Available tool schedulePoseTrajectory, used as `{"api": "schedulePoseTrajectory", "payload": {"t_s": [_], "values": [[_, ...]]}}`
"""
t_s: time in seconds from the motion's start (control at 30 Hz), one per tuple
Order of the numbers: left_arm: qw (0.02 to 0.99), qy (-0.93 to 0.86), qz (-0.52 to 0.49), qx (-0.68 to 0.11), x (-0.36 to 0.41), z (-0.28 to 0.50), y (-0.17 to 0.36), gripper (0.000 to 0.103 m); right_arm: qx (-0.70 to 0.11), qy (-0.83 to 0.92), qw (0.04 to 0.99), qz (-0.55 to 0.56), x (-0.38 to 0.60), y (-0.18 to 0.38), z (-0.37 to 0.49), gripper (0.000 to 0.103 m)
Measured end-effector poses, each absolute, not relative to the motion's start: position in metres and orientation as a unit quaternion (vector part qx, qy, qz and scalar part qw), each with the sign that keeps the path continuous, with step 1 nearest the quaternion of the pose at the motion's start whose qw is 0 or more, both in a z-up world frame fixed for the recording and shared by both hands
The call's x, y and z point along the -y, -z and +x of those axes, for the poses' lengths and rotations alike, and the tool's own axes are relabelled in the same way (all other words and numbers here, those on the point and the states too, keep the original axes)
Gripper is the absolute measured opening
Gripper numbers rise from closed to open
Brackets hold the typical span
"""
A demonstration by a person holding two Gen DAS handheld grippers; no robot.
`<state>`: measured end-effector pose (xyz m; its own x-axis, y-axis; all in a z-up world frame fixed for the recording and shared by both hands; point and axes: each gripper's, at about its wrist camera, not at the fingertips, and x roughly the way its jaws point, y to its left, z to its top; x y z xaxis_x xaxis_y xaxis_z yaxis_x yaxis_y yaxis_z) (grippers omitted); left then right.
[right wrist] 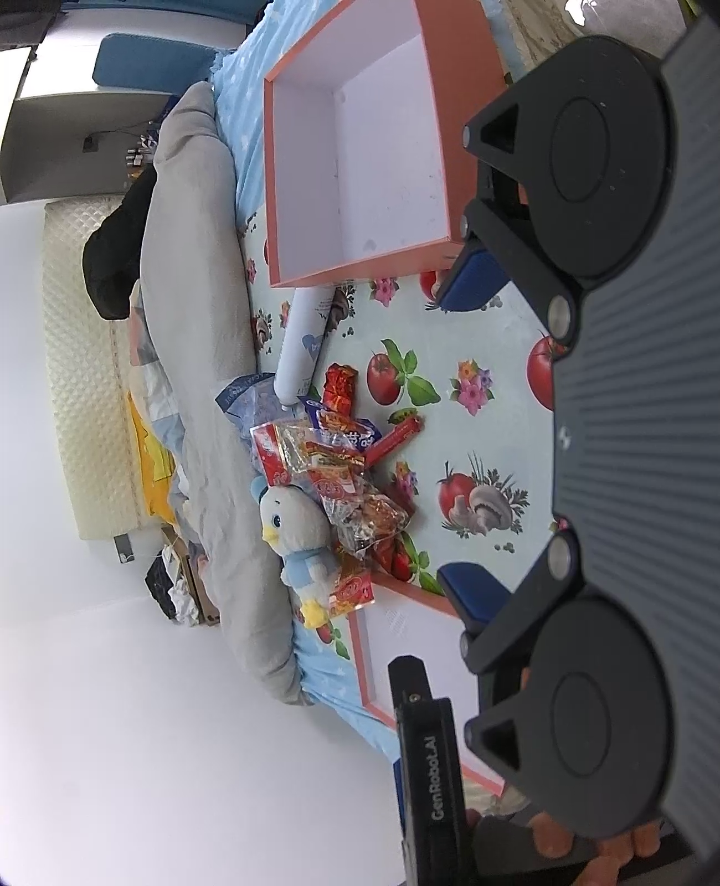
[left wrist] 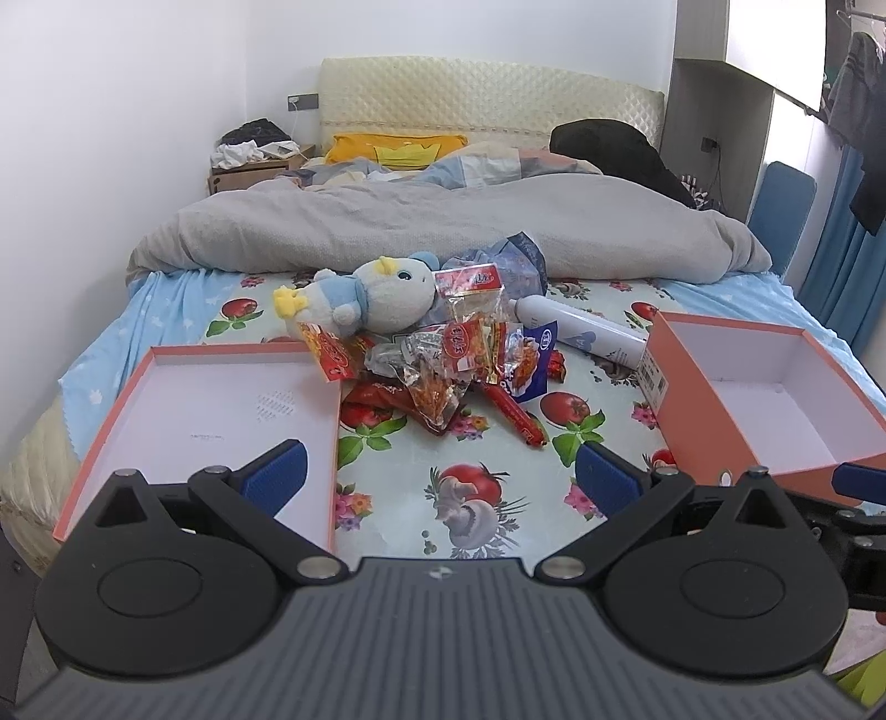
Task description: Organize snacks
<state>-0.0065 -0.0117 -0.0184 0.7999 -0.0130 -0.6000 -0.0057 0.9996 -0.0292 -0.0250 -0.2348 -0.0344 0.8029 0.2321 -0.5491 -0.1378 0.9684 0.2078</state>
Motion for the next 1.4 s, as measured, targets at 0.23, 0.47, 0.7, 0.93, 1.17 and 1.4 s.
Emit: {"api": "schedulePoseTrajectory", "payload": {"t_s": [0.23,0.47,0.7,0.93,1.17,1.4], "values": [[0.946,0.003,-0.016,-0.323,0.013,-0.001,0.025,0.103,-0.300,-0.100,0.945,0.084,0.234,0.036,-0.023,0.099],[0.944,0.003,-0.018,-0.328,0.015,0.004,0.035,0.103,-0.307,-0.094,0.943,0.089,0.236,0.041,-0.020,0.099],[0.940,0.001,-0.024,-0.341,0.012,0.021,0.048,0.103,-0.310,-0.089,0.942,0.093,0.240,0.049,-0.010,0.099],[0.936,-0.001,-0.031,-0.351,0.006,0.044,0.061,0.103,-0.328,-0.089,0.937,0.083,0.235,0.068,0.005,0.098],[0.929,0.000,-0.026,-0.370,0.000,0.077,0.084,0.103,-0.337,-0.080,0.934,0.089,0.232,0.086,0.030,0.098],[0.919,-0.003,-0.023,-0.394,-0.009,0.121,0.116,0.103,-0.353,-0.085,0.928,0.078,0.223,0.113,0.062,0.098]]}}
